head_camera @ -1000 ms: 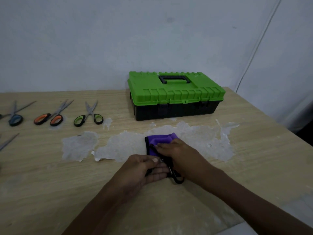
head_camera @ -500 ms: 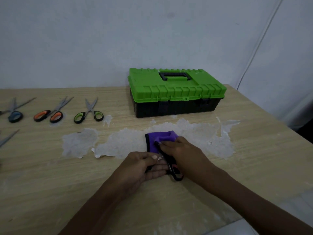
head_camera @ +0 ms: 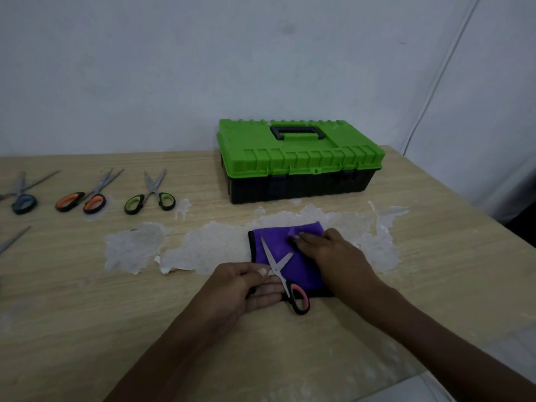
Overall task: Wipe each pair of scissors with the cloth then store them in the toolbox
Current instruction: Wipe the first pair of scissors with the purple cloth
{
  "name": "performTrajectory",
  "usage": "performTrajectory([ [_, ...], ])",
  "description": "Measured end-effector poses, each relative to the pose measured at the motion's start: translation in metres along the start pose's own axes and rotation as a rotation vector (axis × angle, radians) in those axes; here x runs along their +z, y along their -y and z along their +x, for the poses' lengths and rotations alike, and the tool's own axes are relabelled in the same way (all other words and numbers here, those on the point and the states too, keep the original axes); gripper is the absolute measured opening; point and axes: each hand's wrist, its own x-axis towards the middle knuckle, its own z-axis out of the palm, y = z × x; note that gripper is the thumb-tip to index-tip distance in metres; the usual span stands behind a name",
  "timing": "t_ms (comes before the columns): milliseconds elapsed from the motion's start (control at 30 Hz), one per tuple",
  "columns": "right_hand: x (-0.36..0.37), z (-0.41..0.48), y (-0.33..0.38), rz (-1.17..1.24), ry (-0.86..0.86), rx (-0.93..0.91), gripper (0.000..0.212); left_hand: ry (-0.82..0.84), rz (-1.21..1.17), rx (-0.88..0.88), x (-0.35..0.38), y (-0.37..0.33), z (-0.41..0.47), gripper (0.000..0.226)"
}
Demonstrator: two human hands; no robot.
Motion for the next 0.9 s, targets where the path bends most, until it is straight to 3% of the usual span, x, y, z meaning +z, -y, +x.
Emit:
performTrajectory([
  [67, -0.004, 0.001, 0.008, 0.07, -0.027, 0.011, 0.057, 0.001, -0.008, 0.002, 0.0, 0.0, -0.001, 0.014],
  [167, -0.003, -0.015, 0.027, 0.15, -0.032, -0.13, 0.055, 0.001, -0.001, 0.003, 0.001, 0.0, 0.001, 0.013],
  [300, 0.002, 0.01, -0.001, 0.08, -0.018, -0.026, 0.06, -0.008, 0.004, 0.003, 0.001, -0.001, 0.0, 0.013],
  [367, 0.0, 0.018, -0.011, 0.178, -0.075, 0.063, 0.054, -0.006, -0.007, 0.003, 0.001, -0.001, -0.002, 0.013],
  [467, -0.007, 0.003, -0.004, 0.352, -0.069, -0.04, 0.045, 0.006, 0.008, -0.004, -0.001, 0.0, 0.001, 0.015],
  [567, -0.009, -0.015, 0.007, 0.278, 0.033, -0.212, 0.046, 0.022, 0.022, -0.004, -0.002, 0.001, 0.004, 0.018],
  [700, -0.012, -0.009, 0.001, 0.027, 0.042, 0.027, 0.058, 0.004, 0.041, 0.005, -0.002, 0.0, 0.002, 0.013],
  [833, -0.007, -0.018, 0.026, 0.191, -0.009, -0.103, 0.052, 0.017, 0.045, 0.011, -0.003, 0.001, 0.003, 0.017],
  [900, -0.006, -0.012, 0.016, 0.115, -0.003, -0.034, 0.056, 0.021, 0.035, 0.002, -0.003, 0.001, 0.003, 0.017],
])
